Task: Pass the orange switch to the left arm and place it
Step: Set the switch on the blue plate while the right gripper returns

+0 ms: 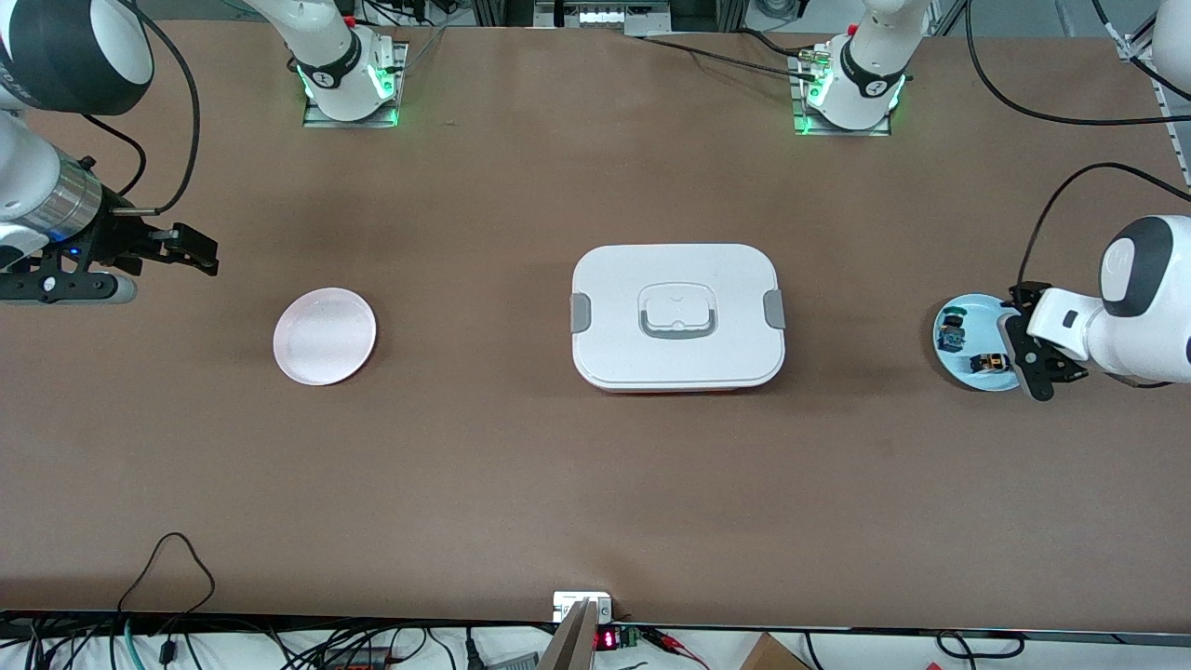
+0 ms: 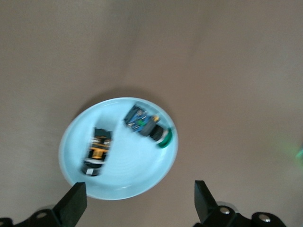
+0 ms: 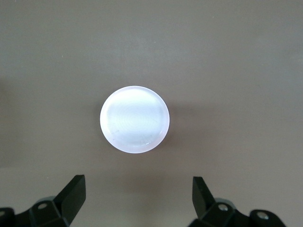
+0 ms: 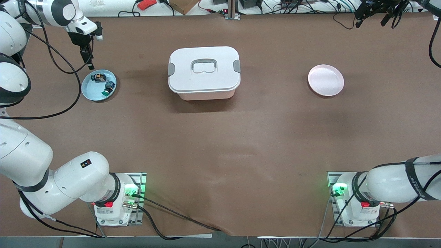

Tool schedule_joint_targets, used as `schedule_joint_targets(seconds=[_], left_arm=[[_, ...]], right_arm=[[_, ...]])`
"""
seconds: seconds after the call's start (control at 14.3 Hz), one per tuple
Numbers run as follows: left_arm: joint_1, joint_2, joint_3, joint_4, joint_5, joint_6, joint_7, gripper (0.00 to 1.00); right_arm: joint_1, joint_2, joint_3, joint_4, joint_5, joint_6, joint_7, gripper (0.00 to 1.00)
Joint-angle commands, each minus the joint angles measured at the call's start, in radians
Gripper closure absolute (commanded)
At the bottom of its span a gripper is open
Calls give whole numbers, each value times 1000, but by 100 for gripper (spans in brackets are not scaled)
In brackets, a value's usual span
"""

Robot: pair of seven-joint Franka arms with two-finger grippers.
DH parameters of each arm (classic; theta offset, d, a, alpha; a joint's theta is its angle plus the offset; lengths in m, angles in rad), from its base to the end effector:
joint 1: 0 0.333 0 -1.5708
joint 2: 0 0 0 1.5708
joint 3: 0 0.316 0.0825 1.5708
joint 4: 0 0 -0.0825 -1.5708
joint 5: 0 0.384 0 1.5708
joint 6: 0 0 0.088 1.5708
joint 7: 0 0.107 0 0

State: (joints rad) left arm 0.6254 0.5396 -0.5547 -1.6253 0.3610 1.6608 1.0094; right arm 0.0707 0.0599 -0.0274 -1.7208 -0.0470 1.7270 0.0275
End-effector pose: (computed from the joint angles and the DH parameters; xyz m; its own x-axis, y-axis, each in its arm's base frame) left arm 0.6181 0.1174 0.3181 0.4522 -0.8565 -0.2489 -0.7968 -0.5133 0.3187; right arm 0.5758 0.0210 0.5327 0.9984 0.0230 -0.0525 0.0256 -0.9985 0.0490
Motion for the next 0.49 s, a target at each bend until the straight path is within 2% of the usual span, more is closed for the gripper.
schedule_joint_targets(seconds=[0.0,0.21,0.42], left_arm=[[-44,13,1,80,-77,-127,-257,0],[-117,6,-2,139,-123,-202,-473,0],[-186,6,-4,261,-247,-323,-783,0]], right_arm=[[-6,-51,3,-54,7,-7,-17,0],[-8,-49,3,-28,-2,-63,-21,0],[-9,-45,3,-2,4,-61,-20,0]])
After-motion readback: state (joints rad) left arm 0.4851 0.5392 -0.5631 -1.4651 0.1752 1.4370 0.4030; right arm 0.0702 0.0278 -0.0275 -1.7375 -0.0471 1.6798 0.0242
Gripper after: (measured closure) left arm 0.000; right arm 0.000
